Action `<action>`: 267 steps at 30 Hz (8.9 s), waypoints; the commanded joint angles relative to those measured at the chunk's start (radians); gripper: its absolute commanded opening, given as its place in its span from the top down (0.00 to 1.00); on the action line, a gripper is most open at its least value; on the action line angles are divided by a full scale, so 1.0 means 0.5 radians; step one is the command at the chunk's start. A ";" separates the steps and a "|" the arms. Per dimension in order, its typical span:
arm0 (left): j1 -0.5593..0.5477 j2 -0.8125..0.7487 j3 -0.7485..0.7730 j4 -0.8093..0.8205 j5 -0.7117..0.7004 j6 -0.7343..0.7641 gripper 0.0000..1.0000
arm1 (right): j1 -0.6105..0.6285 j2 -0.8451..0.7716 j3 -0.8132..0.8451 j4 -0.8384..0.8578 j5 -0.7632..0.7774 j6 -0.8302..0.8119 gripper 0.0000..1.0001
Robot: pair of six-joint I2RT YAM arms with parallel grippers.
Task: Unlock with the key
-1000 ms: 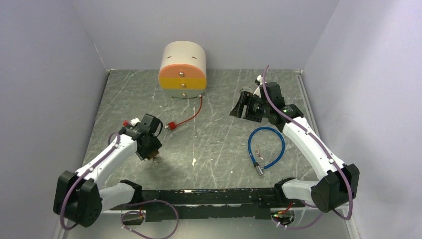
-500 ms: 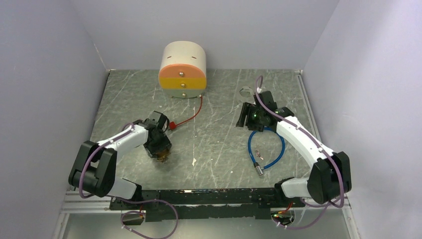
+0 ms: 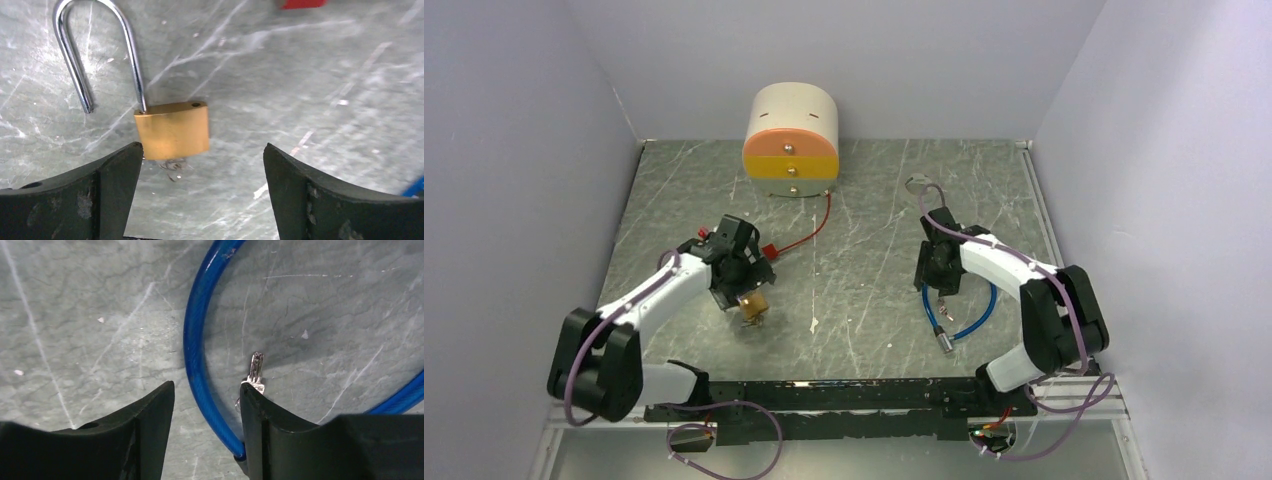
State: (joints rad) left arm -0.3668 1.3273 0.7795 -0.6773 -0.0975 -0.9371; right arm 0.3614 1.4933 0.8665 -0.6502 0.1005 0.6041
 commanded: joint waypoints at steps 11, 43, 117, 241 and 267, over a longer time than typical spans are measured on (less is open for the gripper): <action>0.004 -0.573 0.085 0.019 -0.091 0.067 0.11 | 0.028 0.299 0.085 0.108 -0.308 0.020 0.86; 0.016 -0.512 0.279 -0.034 0.266 0.381 0.13 | 0.746 0.615 0.937 0.003 0.295 0.464 0.36; -0.312 0.497 0.299 1.608 1.861 0.436 0.58 | 0.247 -0.109 0.153 1.105 -1.152 1.001 1.00; -0.316 -0.311 1.238 -0.170 2.440 1.543 0.97 | 0.584 -0.714 0.375 1.761 -2.057 0.123 0.54; -0.318 -0.330 1.067 0.052 1.442 1.258 0.15 | 0.370 -0.815 0.144 1.264 -1.575 0.004 1.00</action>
State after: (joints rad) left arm -0.5270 1.2003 1.3666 -0.7532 0.9203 -0.2192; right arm 0.6254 1.1477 1.0054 0.0818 -0.9005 0.6277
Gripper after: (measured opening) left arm 0.748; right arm 0.015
